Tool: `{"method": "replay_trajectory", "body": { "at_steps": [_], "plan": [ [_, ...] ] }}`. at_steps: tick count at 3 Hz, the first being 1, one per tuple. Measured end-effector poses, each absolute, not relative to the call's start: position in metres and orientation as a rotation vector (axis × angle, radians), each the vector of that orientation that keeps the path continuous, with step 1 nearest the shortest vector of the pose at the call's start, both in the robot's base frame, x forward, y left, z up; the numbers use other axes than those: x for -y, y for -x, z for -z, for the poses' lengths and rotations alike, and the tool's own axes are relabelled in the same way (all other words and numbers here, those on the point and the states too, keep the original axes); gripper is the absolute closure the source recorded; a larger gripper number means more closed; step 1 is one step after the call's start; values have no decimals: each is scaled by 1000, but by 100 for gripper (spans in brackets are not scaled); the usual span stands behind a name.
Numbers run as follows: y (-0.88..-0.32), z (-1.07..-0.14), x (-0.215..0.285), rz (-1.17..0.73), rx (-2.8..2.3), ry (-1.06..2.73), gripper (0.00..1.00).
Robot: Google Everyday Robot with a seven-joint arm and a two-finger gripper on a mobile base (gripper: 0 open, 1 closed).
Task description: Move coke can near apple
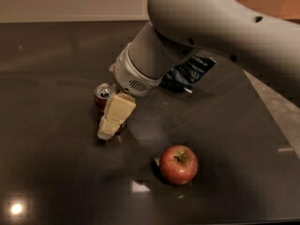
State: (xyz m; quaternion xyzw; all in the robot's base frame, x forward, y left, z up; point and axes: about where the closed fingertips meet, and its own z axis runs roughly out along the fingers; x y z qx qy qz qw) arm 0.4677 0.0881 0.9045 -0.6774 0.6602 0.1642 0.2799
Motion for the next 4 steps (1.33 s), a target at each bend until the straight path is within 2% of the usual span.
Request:
{"method": "replay_trajectory", "body": {
  "at_steps": [1,4],
  "plan": [
    [-470,-897,-90,-430,-1775,1811,18],
    [-485,-915,-55,-544,-1782,1727,88]
  ]
}}
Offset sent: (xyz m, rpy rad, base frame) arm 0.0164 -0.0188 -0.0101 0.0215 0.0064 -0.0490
